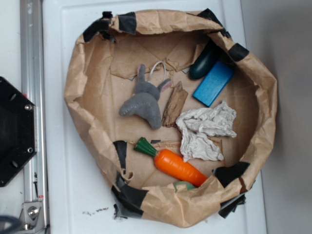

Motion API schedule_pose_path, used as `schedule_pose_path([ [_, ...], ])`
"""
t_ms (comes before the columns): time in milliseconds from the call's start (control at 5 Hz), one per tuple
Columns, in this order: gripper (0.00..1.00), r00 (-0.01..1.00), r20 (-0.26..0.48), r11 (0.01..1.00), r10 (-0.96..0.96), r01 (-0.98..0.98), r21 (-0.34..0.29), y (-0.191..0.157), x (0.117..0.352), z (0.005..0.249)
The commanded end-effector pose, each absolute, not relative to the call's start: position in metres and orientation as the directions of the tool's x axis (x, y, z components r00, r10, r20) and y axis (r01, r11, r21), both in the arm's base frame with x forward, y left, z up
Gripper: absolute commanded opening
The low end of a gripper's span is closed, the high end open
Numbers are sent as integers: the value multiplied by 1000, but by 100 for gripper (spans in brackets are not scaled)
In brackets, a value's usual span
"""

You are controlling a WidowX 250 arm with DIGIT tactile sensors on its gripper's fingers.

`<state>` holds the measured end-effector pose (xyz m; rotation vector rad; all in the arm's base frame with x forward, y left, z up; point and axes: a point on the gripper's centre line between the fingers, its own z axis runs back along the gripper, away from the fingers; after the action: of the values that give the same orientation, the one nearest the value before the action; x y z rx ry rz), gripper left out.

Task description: Grab the white paper.

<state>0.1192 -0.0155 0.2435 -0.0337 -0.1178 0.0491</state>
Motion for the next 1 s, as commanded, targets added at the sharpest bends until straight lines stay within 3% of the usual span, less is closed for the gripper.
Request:
schedule_pose_path([
  [0, 100, 992, 117, 998, 51, -47, -37, -16, 119, 244],
  [200, 100, 974, 213, 991, 80, -54, -123, 16, 163, 211],
  [400, 100, 942, 331, 995, 44, -10, -104, 7, 197, 199],
  [800, 100, 929, 353, 984, 109, -51, -170, 0, 260, 166],
])
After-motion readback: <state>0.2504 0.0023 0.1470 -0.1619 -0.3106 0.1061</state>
